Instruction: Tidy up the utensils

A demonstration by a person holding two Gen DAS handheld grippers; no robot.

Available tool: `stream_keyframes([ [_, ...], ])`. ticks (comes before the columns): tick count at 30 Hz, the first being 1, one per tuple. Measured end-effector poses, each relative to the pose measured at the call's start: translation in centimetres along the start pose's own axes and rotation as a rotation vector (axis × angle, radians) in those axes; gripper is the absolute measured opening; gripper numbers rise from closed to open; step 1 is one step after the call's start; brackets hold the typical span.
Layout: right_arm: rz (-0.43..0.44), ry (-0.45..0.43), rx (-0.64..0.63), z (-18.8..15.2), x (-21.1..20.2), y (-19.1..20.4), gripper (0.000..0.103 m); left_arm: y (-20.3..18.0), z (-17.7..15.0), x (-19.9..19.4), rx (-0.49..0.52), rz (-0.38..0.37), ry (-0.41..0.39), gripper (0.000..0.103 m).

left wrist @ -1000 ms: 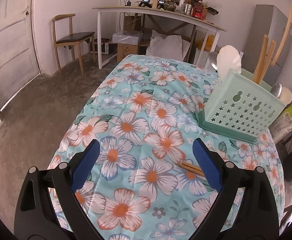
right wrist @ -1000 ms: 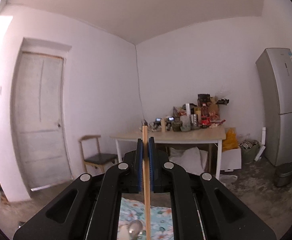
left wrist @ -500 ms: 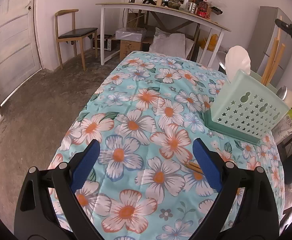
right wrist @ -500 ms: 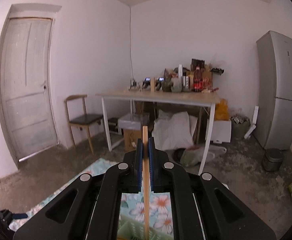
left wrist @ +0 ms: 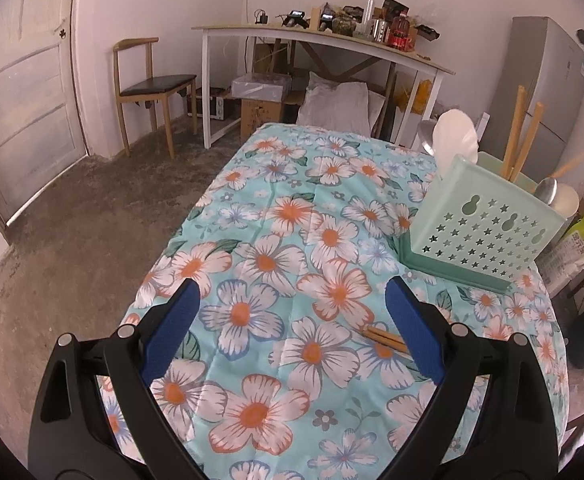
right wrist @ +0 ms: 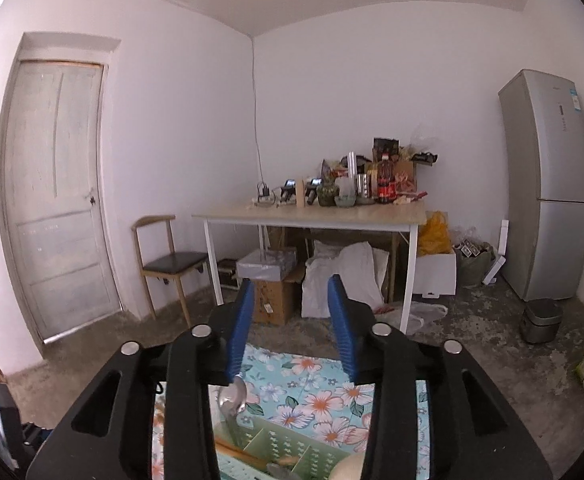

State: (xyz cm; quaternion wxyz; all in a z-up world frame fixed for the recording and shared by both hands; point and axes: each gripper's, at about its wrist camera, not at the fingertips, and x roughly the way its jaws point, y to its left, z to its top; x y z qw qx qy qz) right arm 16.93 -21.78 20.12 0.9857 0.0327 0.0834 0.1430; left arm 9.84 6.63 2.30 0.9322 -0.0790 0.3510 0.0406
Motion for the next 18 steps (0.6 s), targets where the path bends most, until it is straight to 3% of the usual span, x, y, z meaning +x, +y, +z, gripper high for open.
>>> stream_keyframes([
  [7, 0.025, -0.043, 0.001, 0.2, -6.4, 0.7, 0.051, -0.3, 0.1, -1.3, 0.014, -0.009, -0.033, 0.09],
  [11, 0.055, -0.042, 0.039, -1.4, -10.3, 1.0, 0.06, 0.0, -0.1, -1.9, 0.012, -0.029, -0.052, 0.09],
  [15, 0.062, 0.059, 0.068, -5.5, -11.5, 1.3, 0.069, 0.3, -0.6, -1.6, 0.019, -0.069, -0.034, 0.09],
  [18, 0.019, 0.203, 0.102, -10.6, -11.0, 1.3, 0.07, 0.3, -1.2, -1.3, 0.031, -0.095, -0.021, 0.09],
])
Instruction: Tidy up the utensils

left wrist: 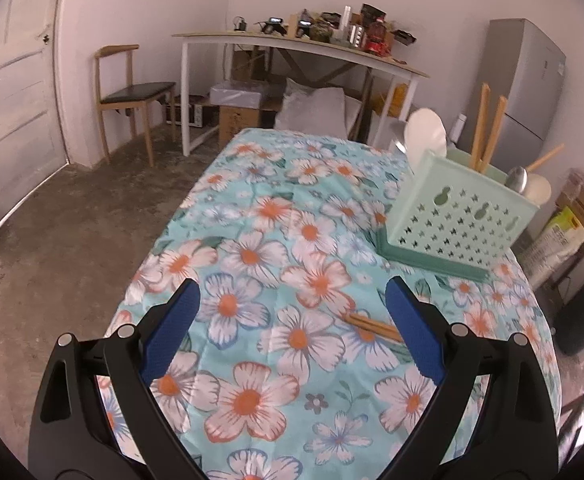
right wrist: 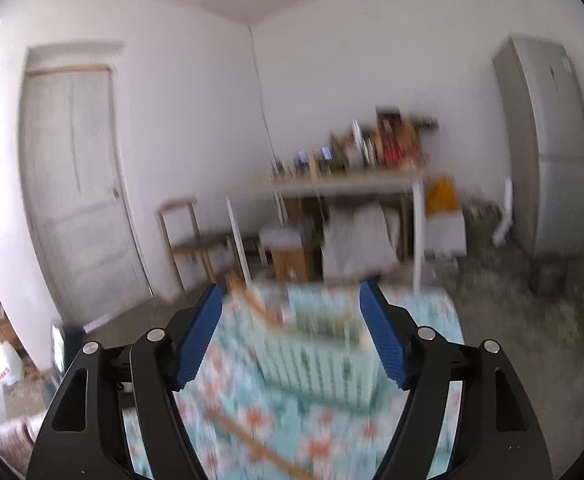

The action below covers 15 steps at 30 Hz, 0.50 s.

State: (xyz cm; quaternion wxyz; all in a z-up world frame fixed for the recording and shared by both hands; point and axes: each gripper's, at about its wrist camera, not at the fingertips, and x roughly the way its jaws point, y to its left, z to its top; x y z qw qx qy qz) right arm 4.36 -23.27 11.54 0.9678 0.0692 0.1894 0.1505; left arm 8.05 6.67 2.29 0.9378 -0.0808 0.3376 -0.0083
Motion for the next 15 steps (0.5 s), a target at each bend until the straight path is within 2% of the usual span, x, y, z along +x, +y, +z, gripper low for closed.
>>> stream_keyframes([
  [5, -0.093, 0.246, 0.166, -8.8, 3.3, -1.9, 0.07, 0.2, -0.9, 0.2, 0.001, -0.058, -0.013, 0.093],
  [7, -0.132, 0.304, 0.209, -11.6, 4.0, -2.3, 0.07, 0.1, -1.1, 0.4, -0.002, -0.076, -0.011, 0.093],
  [11, -0.235, 0.389, 0.178, -15.1, 5.1, -1.9, 0.07, -0.3, -1.6, 1.3, 0.009, -0.083, 0.017, 0.093],
  [15, -0.301, 0.429, 0.089, -16.8, 6.0, -1.5, 0.079, -0.8, -2.2, 2.0, 0.009, -0.088, 0.039, 0.093],
])
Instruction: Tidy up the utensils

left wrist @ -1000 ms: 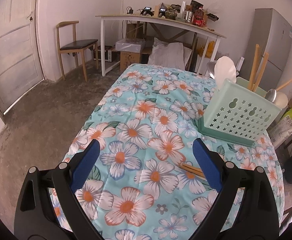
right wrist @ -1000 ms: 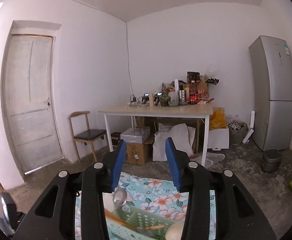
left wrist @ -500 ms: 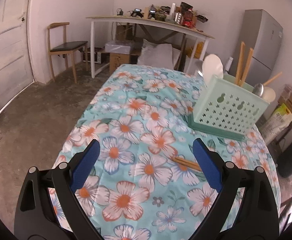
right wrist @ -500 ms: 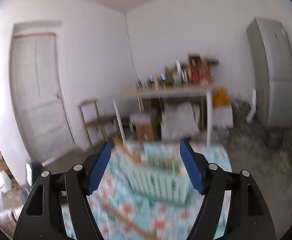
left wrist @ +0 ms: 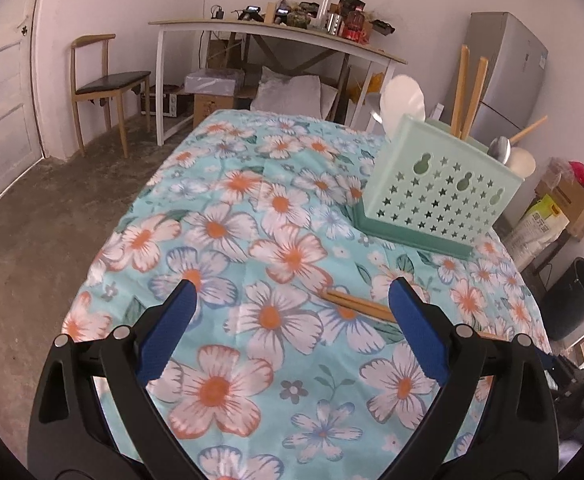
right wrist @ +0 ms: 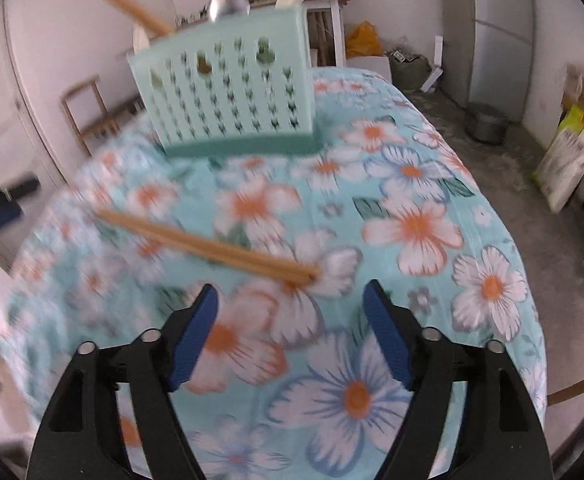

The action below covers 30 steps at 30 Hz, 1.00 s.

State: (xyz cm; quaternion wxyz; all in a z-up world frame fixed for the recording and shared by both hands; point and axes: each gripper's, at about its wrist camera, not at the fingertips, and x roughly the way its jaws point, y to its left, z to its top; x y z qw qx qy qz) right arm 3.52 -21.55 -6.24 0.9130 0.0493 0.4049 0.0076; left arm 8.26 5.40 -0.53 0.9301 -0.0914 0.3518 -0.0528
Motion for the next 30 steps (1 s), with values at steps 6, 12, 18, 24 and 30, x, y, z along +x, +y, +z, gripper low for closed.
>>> stream_keyframes([
  [6, 0.005, -0.039, -0.038, -1.2, 0.8, 0.7, 0.096, -0.5, -0.7, 1.3, -0.013, -0.013, 0.036, 0.093],
  [12, 0.054, -0.068, -0.012, -1.3, 0.5, 0.2, 0.096, -0.1, -1.1, 2.7, -0.062, -0.076, 0.077, 0.093],
  [18, 0.111, -0.095, 0.013, -1.5, 0.3, -0.5, 0.097, 0.1, -2.2, 4.5, -0.166, -0.235, 0.163, 0.068],
  [24, 0.121, -0.105, 0.028, -1.5, 0.4, -0.7, 0.097, 1.4, -2.7, 6.6, -0.345, -0.352, 0.212, 0.044],
  [30, 0.127, -0.11, 0.037, -1.5, 0.3, -0.7, 0.097, 3.1, -2.7, 9.1, -0.542, -0.446, 0.242, 0.026],
])
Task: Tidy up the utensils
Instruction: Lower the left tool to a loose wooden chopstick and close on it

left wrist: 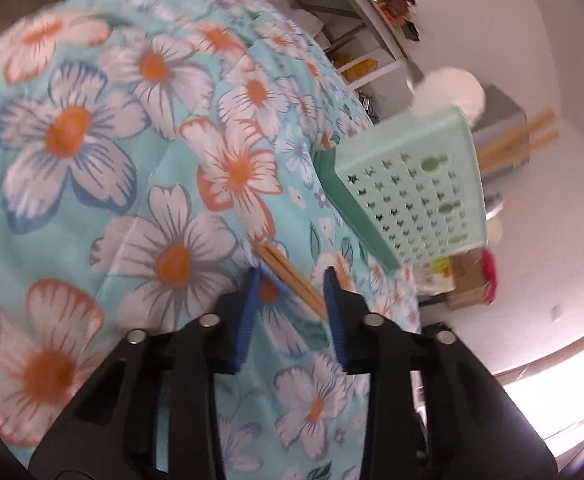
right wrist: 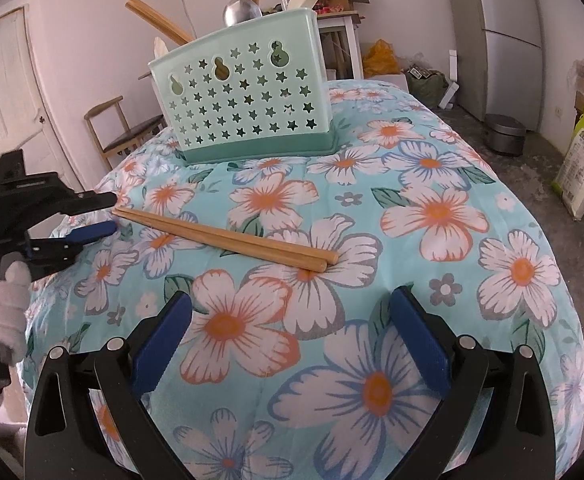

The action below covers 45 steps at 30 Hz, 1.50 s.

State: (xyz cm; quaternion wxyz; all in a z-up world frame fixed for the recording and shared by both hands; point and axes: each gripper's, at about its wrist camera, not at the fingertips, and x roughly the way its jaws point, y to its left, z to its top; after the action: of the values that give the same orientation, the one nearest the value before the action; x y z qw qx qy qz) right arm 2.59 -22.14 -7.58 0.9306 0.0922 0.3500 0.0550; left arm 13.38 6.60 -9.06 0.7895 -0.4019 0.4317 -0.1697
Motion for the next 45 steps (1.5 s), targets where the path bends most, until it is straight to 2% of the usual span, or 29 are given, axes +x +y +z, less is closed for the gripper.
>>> stream_keyframes([
  [3, -0.001, -0.001, -0.001, 0.0, 0.0, 0.0, 0.097, 0.5, 0.4, 1.0, -0.044, -0.009, -0.006, 0.015],
  [12, -0.007, -0.001, 0.0, 0.0, 0.0, 0.1, 0.097, 0.3, 0.9, 1.9, -0.076, -0.028, -0.023, 0.011],
  [17, -0.011, 0.003, 0.0, 0.0, 0.1, 0.1, 0.097, 0.8, 0.8, 0.2, -0.104, -0.028, -0.011, 0.011],
  [24, -0.014, 0.003, 0.0, 0.0, 0.1, 0.1, 0.097, 2.5, 1.1, -3.7, -0.153, 0.001, -0.08, 0.01],
  [25, -0.016, 0.003, 0.0, 0.0, 0.1, 0.1, 0.097, 2.8, 1.2, -3.8, -0.166, 0.0, -0.08, 0.011],
  [29, -0.02, 0.007, 0.003, 0.1, 0.2, 0.2, 0.097, 3.9, 1.6, -3.3, -0.259, -0.041, -0.05, 0.027],
  [32, -0.023, 0.008, 0.004, 0.1, 0.2, 0.2, 0.097, 3.8, 1.8, -2.9, -0.271, -0.04, -0.037, 0.03],
  [37, -0.025, 0.005, 0.006, 0.0, 0.2, 0.3, 0.097, 3.4, 1.8, -1.6, -0.292, -0.022, -0.005, 0.03],
  [40, -0.024, 0.001, 0.008, 0.0, 0.2, 0.2, 0.097, 2.8, 1.6, -1.3, -0.254, 0.011, -0.015, 0.028],
  [42, -0.025, -0.002, 0.008, 0.0, 0.2, 0.3, 0.097, 2.5, 1.3, -1.0, -0.245, 0.028, -0.023, 0.022],
  [44, -0.023, -0.004, 0.008, 0.0, 0.2, 0.2, 0.097, 2.6, 1.0, -0.6, -0.258, 0.035, -0.029, 0.011],
  [45, -0.023, -0.003, 0.009, 0.0, 0.2, 0.2, 0.097, 2.8, 0.9, -0.5, -0.27, 0.031, -0.029, 0.012],
])
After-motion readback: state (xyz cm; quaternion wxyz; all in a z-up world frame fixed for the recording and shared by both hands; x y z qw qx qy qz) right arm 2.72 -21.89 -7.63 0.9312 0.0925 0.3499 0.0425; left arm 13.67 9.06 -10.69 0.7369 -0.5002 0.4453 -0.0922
